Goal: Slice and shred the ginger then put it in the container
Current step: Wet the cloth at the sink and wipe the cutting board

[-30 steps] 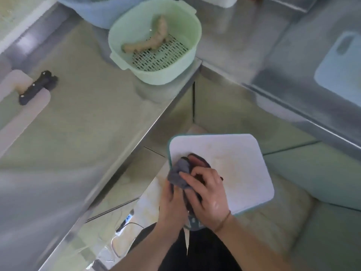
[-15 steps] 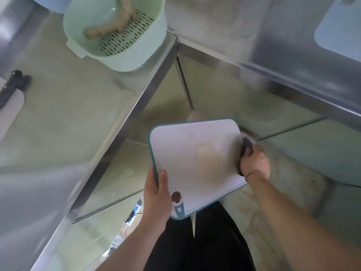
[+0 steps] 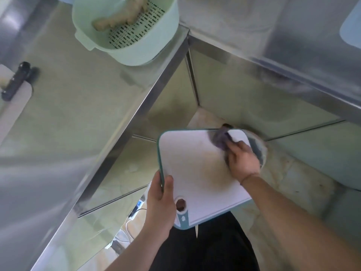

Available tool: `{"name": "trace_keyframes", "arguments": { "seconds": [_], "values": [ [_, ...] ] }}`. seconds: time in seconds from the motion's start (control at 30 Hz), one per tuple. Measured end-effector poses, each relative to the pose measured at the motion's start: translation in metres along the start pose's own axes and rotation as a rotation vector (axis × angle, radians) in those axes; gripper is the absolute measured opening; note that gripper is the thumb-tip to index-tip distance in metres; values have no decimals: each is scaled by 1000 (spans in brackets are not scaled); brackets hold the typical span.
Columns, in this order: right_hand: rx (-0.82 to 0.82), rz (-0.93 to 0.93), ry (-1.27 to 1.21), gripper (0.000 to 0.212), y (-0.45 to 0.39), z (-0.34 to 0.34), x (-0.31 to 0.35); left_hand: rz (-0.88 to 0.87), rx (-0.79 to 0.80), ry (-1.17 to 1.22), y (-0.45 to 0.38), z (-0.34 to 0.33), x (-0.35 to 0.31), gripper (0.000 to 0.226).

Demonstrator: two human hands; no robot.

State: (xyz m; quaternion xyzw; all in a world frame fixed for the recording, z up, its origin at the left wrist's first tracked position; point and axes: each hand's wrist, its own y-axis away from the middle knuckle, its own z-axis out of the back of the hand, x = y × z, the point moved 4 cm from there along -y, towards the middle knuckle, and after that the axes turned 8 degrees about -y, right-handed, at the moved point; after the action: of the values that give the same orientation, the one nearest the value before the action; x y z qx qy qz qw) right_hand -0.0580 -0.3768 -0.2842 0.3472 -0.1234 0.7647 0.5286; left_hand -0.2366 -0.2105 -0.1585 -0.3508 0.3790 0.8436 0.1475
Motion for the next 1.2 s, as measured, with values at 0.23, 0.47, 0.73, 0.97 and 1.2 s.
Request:
{"name": "trace_keyframes", "arguments": {
  "seconds": [0.23,0.47,0.73,0.97,1.2],
  "values": [
    [-139,-338,-250,33,29,39,-2,46,-39,-32,-6,0,4,20],
    [35,586,-242,37,99,8,130,326,169,-165,6,-20,26,28],
    [92,-721,-16,34,52,38,-67,108,-64,20,-13,8,-6,24],
    [-6,380,-281,20,90,37,107,175,21,181,-10,-11,-6,22],
    [-39,247,15,39,45,13,31,-22,120,-33,6,-7,-10,29]
  ]
}}
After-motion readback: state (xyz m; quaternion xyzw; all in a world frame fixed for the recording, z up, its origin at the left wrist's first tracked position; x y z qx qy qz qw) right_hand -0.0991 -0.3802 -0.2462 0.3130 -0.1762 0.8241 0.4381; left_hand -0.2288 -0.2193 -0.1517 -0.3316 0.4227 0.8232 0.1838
